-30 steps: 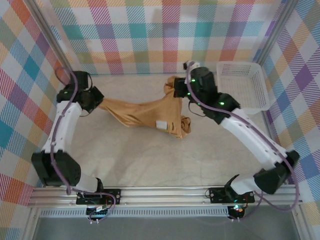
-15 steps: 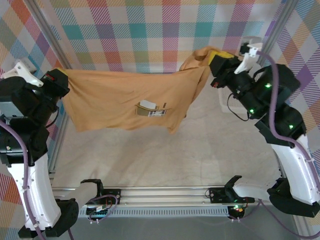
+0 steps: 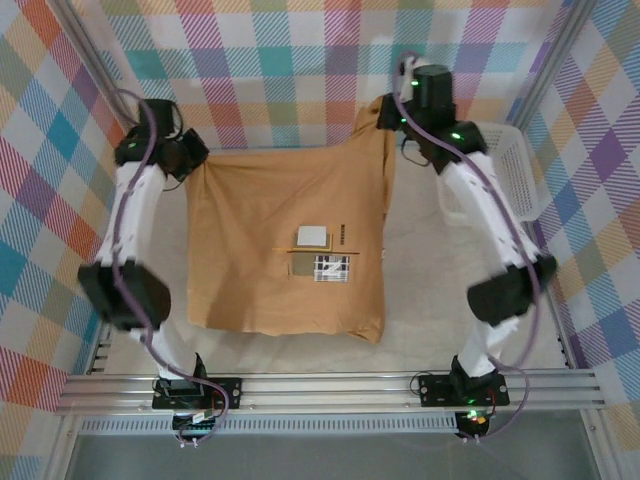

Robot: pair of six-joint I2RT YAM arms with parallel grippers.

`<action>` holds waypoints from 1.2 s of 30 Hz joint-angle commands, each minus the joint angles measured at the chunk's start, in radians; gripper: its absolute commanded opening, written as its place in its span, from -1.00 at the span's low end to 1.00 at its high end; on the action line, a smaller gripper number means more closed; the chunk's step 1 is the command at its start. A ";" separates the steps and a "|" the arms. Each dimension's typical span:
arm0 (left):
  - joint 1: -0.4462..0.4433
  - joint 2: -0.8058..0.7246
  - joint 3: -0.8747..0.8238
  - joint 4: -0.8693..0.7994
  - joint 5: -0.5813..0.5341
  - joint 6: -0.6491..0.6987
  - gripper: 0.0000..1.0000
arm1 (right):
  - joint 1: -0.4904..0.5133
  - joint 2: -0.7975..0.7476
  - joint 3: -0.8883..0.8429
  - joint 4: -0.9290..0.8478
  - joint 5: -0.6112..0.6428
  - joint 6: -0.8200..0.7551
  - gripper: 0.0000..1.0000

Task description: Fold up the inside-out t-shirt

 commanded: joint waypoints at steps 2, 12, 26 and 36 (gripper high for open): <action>0.018 0.279 0.266 -0.136 -0.048 0.031 -0.01 | -0.036 0.302 0.346 -0.227 -0.141 0.093 -0.42; -0.093 0.111 -0.085 -0.086 -0.185 -0.005 0.24 | 0.065 0.325 0.138 -0.451 -0.168 0.109 0.27; -0.320 -0.123 -0.839 0.275 -0.069 -0.127 0.23 | 0.184 -0.107 -1.031 0.137 -0.295 0.339 0.22; -0.200 0.254 -0.458 0.202 -0.207 -0.026 0.19 | 0.028 0.301 -0.571 0.058 -0.240 0.232 0.18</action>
